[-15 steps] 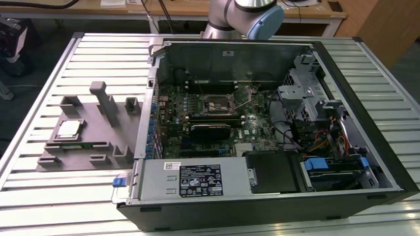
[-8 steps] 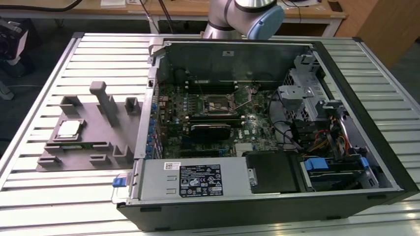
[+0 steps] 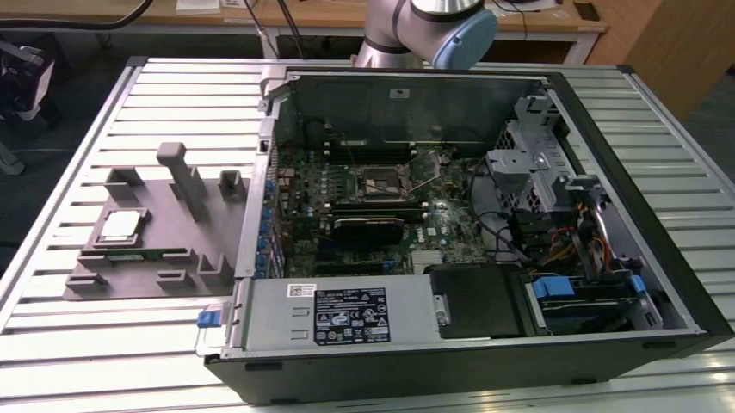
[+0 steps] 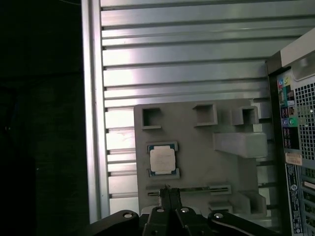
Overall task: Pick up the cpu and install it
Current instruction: 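Pick up the cpu and move it towards the insertion slot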
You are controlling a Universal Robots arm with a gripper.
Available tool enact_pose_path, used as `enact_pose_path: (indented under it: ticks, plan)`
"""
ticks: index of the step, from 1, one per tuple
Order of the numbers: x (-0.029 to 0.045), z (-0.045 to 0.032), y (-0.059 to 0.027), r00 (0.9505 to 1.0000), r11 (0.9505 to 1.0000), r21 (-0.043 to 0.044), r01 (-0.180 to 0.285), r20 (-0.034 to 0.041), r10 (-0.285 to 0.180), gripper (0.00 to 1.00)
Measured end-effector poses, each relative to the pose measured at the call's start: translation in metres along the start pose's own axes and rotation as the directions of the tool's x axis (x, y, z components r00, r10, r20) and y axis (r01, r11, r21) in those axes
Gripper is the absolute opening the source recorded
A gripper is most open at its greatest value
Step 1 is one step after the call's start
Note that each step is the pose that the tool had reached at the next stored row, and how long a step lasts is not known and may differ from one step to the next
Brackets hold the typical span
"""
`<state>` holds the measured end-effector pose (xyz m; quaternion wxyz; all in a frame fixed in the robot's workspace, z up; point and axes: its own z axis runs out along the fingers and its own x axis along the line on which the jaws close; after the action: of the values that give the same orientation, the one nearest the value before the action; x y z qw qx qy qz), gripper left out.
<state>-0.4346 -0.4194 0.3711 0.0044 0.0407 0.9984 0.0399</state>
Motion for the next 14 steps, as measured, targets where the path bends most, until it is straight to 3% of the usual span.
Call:
enact_pose_path:
  ticks: [14]
  plan:
    - [0.0,0.0083,-0.0007,1.0,1.0,0.0,0.0,0.0,0.0,0.11]
